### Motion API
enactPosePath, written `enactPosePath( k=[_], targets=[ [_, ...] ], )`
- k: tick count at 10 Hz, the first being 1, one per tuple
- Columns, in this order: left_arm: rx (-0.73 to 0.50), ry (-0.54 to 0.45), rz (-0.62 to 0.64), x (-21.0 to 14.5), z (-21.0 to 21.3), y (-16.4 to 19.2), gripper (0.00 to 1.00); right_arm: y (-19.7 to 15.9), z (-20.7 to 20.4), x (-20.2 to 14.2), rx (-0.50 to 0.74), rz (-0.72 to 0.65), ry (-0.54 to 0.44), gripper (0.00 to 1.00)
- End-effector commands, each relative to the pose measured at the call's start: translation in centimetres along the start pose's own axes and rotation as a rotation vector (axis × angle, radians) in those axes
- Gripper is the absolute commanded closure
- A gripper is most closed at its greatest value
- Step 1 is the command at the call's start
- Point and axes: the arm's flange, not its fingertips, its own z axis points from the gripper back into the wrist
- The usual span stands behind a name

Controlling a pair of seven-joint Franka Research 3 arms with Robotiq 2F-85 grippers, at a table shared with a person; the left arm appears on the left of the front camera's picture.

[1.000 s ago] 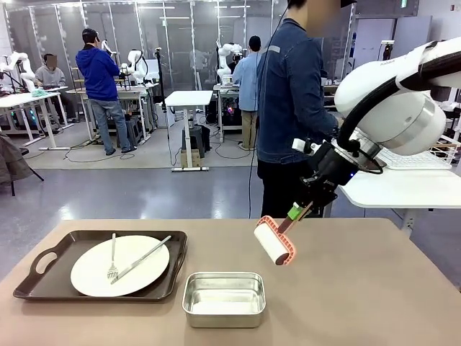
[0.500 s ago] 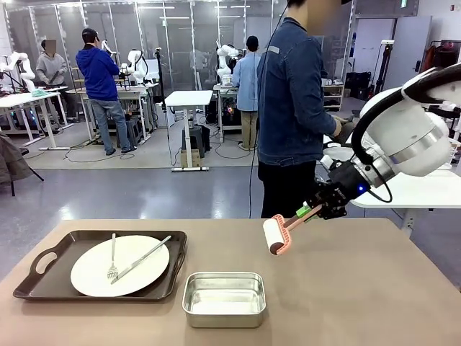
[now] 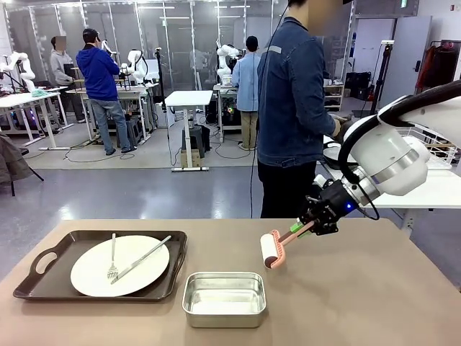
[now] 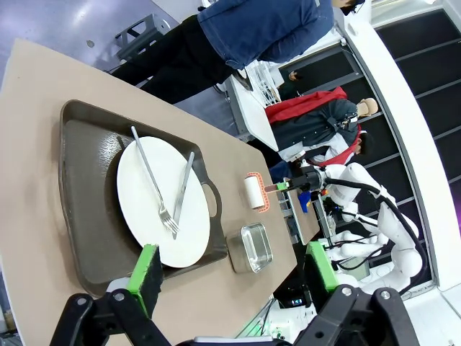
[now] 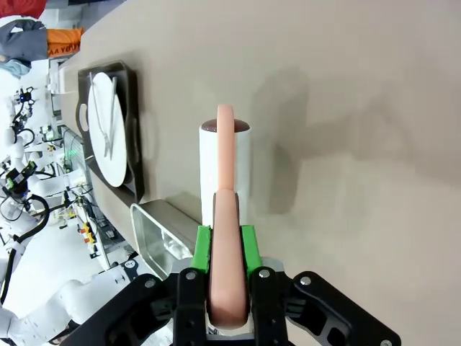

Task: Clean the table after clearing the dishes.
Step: When the left (or right) Handle tray is removed, use the left hand (or right hand) to clean the left (or right) side of the table with the Lint Roller.

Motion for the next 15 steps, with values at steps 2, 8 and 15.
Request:
enactPosePath(
  k=[2, 8, 15],
  targets=[
    [-0.005, 0.004, -0.004, -0.2, 0.4, -0.1, 0.0, -1.8, -1.5, -0.6, 0.025, 0.006, -0.024, 0.79],
    [-0.005, 0.004, -0.004, -0.2, 0.4, -0.1, 0.0, -9.5, 0.6, -0.6, -0.095, -0.07, -0.062, 0.79],
    [-0.005, 0.004, -0.004, -0.2, 0.4, -0.1, 0.0, -19.4, 11.3, 0.3, -0.323, -0.072, -0.116, 0.79]
  ],
)
